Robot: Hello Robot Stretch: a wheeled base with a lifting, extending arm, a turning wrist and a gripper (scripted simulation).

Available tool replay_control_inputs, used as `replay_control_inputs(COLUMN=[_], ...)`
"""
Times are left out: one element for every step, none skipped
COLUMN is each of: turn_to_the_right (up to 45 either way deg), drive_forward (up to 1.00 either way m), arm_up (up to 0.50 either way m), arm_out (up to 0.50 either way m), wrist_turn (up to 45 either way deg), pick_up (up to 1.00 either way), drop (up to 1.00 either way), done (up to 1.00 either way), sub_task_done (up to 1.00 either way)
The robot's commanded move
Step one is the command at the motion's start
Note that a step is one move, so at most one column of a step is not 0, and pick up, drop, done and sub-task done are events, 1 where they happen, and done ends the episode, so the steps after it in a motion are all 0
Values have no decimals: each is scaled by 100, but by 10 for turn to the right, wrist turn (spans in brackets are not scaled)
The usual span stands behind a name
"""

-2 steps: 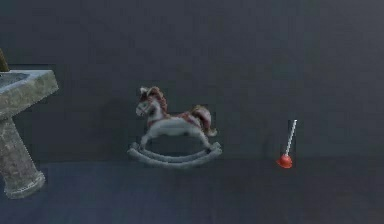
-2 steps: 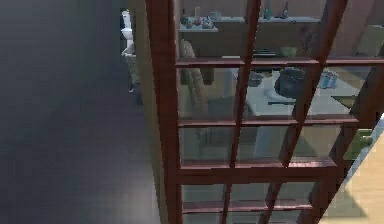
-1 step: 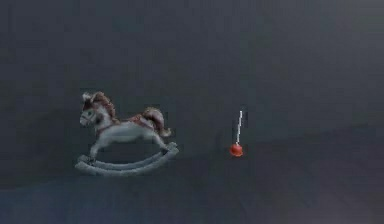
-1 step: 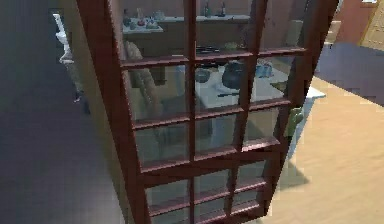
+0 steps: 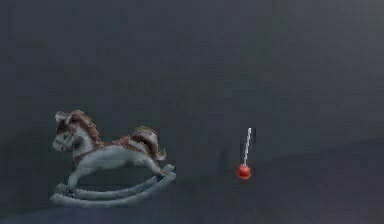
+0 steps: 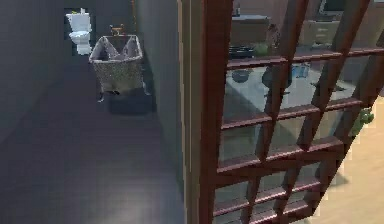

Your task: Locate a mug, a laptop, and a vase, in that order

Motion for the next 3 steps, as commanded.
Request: replay_control_inputs(turn_to_the_right=[270, 0, 270], drive_forward=[0, 35, 0], arm_up=[0, 0, 0], arm_out=[0, 0, 0], wrist_turn=[0, 0, 0], pick_up=[0, 0, 0], drop=[0, 0, 0], done=[0, 0, 0], sub_task_done=[0, 0, 0])
